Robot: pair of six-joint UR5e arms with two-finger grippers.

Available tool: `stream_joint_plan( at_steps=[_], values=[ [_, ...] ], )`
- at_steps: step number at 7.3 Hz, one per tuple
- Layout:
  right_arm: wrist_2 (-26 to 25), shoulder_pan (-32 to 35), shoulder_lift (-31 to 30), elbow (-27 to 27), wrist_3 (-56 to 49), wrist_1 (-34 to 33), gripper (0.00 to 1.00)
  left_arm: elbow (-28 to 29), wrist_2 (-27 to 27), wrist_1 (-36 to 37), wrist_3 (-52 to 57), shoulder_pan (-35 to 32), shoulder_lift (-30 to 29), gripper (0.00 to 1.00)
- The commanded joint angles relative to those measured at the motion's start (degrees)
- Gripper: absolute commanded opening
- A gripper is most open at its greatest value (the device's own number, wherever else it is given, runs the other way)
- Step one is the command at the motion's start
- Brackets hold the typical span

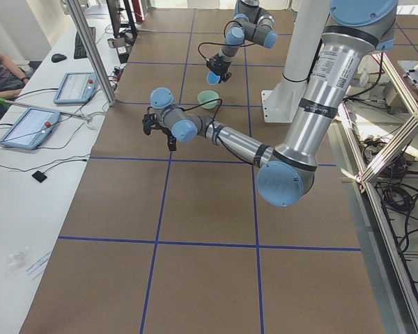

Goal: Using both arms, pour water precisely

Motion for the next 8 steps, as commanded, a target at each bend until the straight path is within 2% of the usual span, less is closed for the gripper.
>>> stream_joint_plan(
  at_steps=[1,2,3,5,6,8],
  values=[
    [1.2,0.45,-11.84,5.76,11.27,19.85,0.0,-0.15,-0.03,0.24,-0.09,0.06,-0.44,0.96],
    [2.51,1.84,-13.91,8.14,12.88,23.0,0.0,-0.24,0.06,0.24,-0.09,0.06,-0.53,0.97],
    [3.83,4.12,-16.28,11.21,18.73,24.86,0.0,-0.24,-0.03,0.24,-0.09,0.06,-0.44,0.97],
    [6.65,8.34,-25.66,14.4,21.94,36.33,0.0,-0.15,-0.03,0.24,-0.09,0.06,-0.44,0.97],
    [7.87,11.14,-32.15,15.28,21.95,42.74,0.0,-0.15,0.06,0.24,-0.09,0.06,-0.44,0.97],
    [9.9,15.72,-47.25,13.8,21.08,62.47,0.0,-0.15,0.06,0.33,-0.09,0.06,-0.44,0.98]
  ],
)
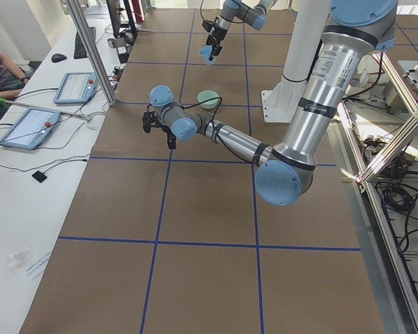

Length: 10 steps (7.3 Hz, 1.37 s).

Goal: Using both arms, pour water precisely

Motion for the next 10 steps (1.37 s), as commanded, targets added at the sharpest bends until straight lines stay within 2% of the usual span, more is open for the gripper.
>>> stream_joint_plan(
  at_steps=[1,3,4,7,9,10],
  values=[
    [4.18,6.91,-13.95,-5.23,-0.48,23.37,0.0,0.0,0.1,0.07,0.0,0.0,0.0,0.98],
    [6.76,12.2,-16.53,-18.65,-0.56,43.07,0.0,-0.09,0.19,0.07,-0.09,0.09,-0.08,0.98],
    [6.24,13.52,-16.8,-22.46,-0.56,47.78,0.0,-0.09,0.19,0.07,-0.09,0.09,-0.08,0.98],
    [5.27,15.74,-23.55,-24.59,-1.53,56.14,0.0,-0.09,0.1,0.07,-0.09,0.09,-0.09,0.98],
    [3.96,15.65,-23.93,-30.73,-1.7,63.26,0.0,-0.09,0.19,0.07,-0.09,0.09,-0.08,0.98],
    [3.08,15.65,-23.58,-32.59,-3.27,64.43,0.0,0.0,0.19,0.07,-0.09,0.09,-0.08,0.98]
  ],
)
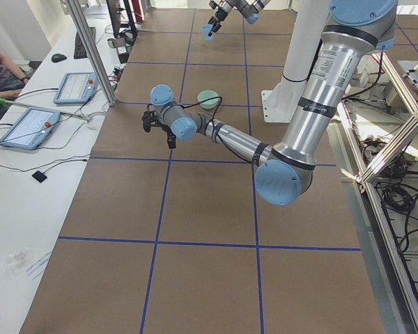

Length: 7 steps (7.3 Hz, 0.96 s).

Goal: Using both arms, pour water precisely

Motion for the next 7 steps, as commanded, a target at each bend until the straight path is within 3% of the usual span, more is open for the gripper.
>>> stream_joint_plan(
  at_steps=[1,3,5,7],
  values=[
    [-1.5,-0.09,0.09,-3.48,-2.36,3.04,0.0,0.01,-0.06,0.0,0.0,0.02,0.01,0.98],
    [-1.6,-0.44,1.48,-3.92,-2.37,3.04,0.05,0.0,0.03,0.0,0.0,0.02,0.01,0.98],
    [-1.51,-1.23,5.33,-8.81,-2.37,3.83,0.05,0.09,0.03,0.0,0.0,0.02,-0.08,0.98],
    [-1.77,-1.24,6.15,-9.72,-2.37,4.53,0.09,0.09,0.03,0.0,0.09,0.11,-0.08,0.98]
  ],
)
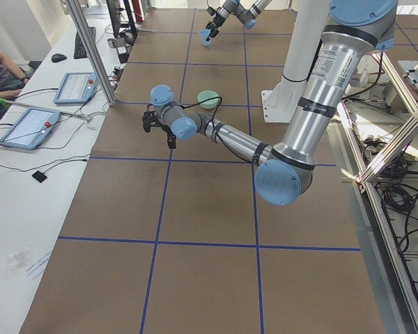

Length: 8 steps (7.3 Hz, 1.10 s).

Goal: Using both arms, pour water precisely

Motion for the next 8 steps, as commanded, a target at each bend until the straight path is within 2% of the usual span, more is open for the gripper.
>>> stream_joint_plan(
  at_steps=[1,2,4,5,7,8],
  values=[
    [-0.42,-0.14,0.73,-0.92,0.01,0.7,0.1,0.01,0.0,0.0,-0.02,0.03,-0.01,0.98],
    [-0.51,-0.4,0.73,-1.01,0.09,0.7,0.2,0.01,0.0,0.0,-0.02,0.03,-0.01,0.98],
    [-0.6,-0.66,1.08,-1.45,0.09,0.62,0.47,0.01,0.0,0.0,-0.02,0.03,-0.01,0.98],
    [-0.6,-0.75,1.08,-1.71,0.09,0.62,0.54,0.01,0.0,0.0,-0.02,0.03,-0.01,0.98],
    [-0.6,-1.1,1.17,-1.89,0.09,0.62,0.59,-0.17,0.0,0.0,-0.02,-0.06,-0.01,0.98],
    [-0.6,-1.37,1.17,-2.15,0.09,0.62,0.67,-0.17,-0.09,0.0,-0.02,-0.06,0.07,0.98]
  ],
)
